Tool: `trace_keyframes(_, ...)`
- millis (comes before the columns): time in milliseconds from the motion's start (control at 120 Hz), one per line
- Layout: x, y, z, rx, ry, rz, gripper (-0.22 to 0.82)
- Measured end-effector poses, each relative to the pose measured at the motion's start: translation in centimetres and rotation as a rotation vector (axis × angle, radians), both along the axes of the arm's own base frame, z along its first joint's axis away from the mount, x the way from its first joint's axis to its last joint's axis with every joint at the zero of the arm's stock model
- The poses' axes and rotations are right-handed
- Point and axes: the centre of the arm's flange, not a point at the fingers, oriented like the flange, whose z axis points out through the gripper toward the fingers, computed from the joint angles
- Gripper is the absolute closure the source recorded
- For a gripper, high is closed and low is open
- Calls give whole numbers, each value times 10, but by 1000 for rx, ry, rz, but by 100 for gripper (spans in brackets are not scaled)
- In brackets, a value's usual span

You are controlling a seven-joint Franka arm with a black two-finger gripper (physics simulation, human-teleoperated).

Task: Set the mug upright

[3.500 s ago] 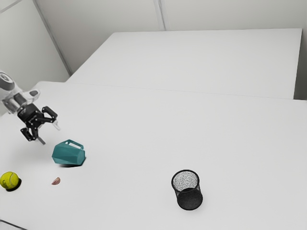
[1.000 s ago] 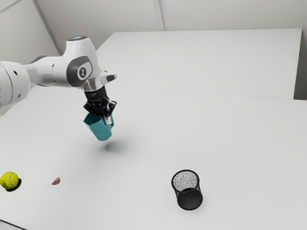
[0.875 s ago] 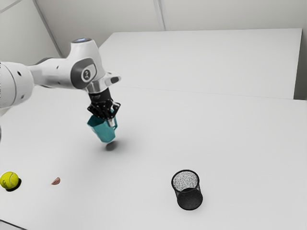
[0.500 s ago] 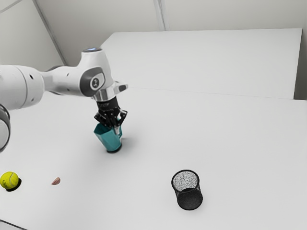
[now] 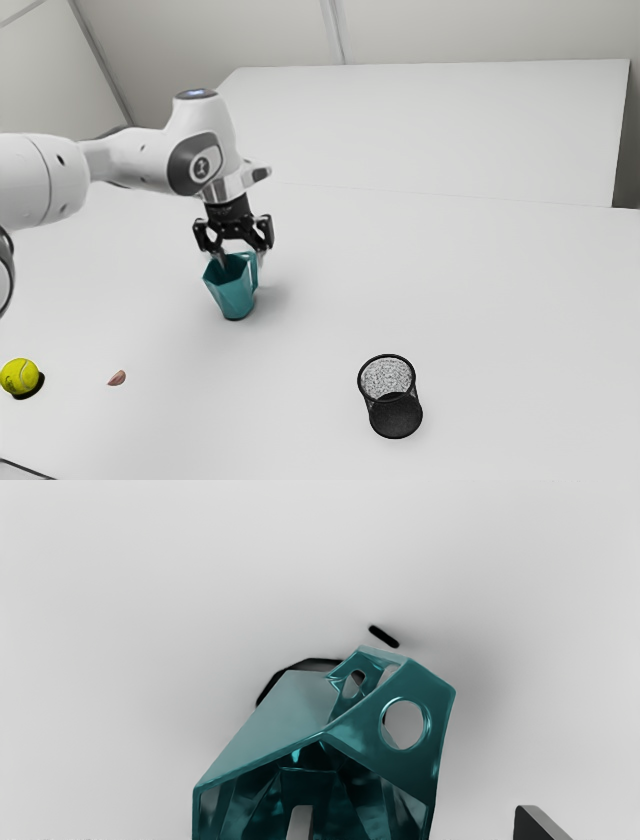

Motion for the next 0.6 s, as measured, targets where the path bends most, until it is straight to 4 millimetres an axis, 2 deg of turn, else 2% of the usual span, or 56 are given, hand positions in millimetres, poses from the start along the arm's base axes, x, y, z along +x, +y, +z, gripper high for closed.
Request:
trace_keyframes(133, -3, -7, 28, 10, -45, -6, 10)
trace_keyframes(358, -3, -25, 90, 51, -153, -77, 4)
trace_keyframes(425, -3, -31, 114, 74, -182, -110, 3)
trace_keyframes(600, -25, -51, 170, 114, -227, -177, 1)
